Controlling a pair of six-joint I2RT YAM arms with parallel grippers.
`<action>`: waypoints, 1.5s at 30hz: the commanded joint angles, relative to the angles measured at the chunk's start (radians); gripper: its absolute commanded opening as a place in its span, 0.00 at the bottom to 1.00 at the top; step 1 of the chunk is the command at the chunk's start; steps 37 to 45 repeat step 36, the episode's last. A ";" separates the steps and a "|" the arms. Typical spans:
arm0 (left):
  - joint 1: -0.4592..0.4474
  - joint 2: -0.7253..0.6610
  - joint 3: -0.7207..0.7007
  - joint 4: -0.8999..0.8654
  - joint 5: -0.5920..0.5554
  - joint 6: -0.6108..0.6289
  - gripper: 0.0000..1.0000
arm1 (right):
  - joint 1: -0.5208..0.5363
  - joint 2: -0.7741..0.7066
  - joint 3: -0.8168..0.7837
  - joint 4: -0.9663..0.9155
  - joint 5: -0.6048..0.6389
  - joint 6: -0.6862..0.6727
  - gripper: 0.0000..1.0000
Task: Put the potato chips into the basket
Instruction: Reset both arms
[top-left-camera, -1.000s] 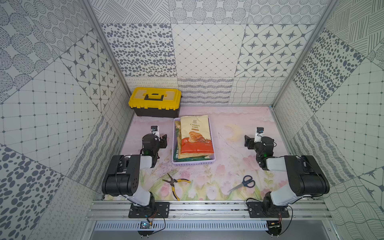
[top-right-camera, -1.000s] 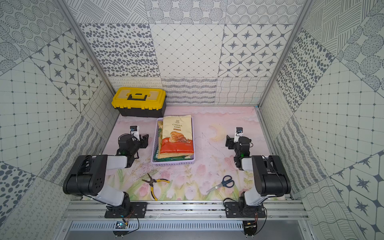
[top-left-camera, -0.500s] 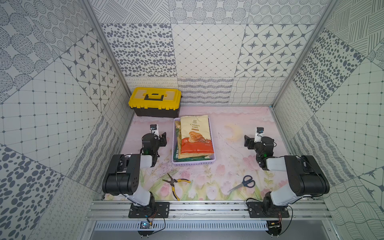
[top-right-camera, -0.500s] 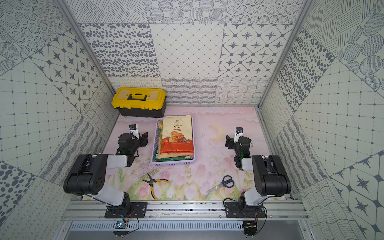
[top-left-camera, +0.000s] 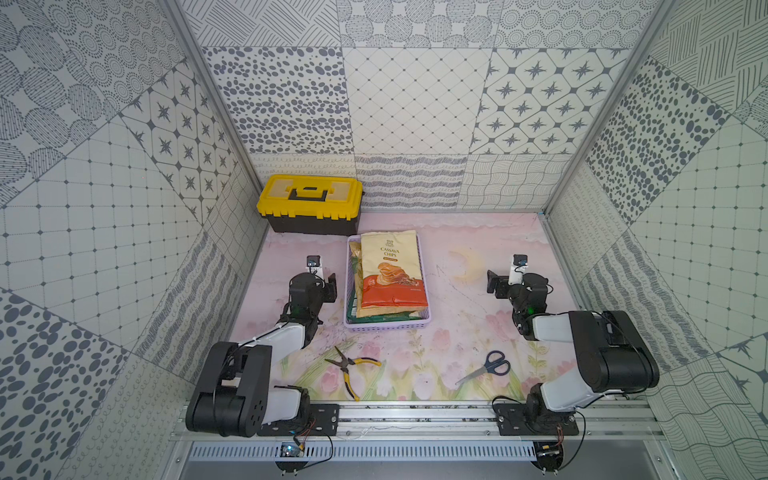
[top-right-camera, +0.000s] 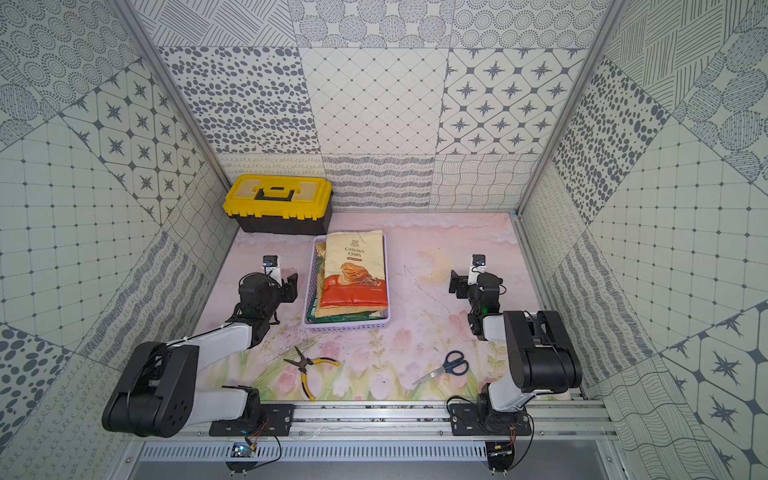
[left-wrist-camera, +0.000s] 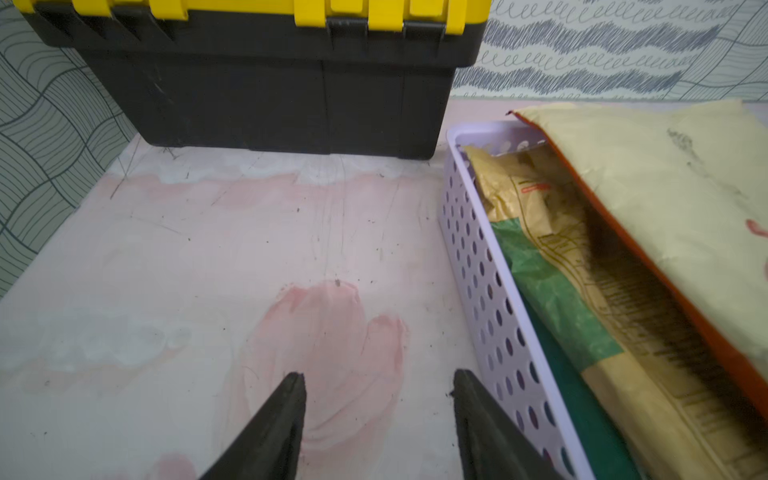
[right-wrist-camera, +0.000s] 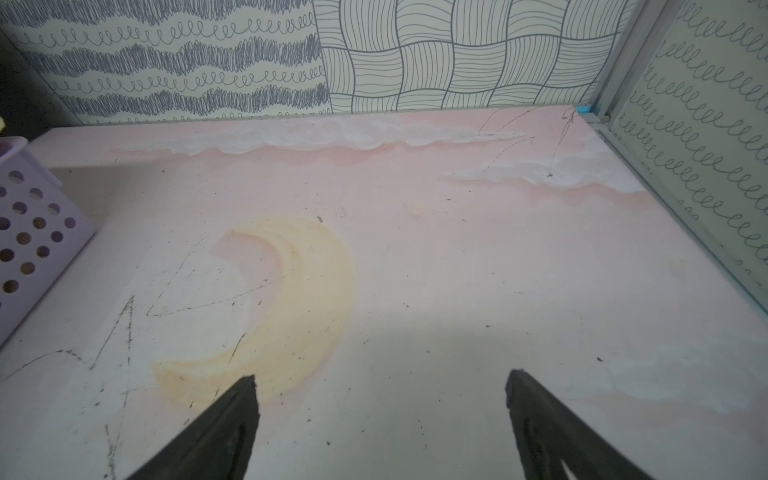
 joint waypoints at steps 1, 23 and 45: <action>-0.008 0.041 -0.002 0.061 0.026 -0.006 0.61 | 0.000 -0.002 0.008 0.043 -0.002 -0.004 0.97; 0.025 0.207 -0.003 0.225 0.078 -0.040 1.00 | 0.001 -0.002 0.010 0.041 0.003 -0.006 0.97; 0.025 0.204 -0.001 0.216 0.085 -0.040 1.00 | -0.001 -0.002 0.010 0.039 -0.006 -0.005 0.97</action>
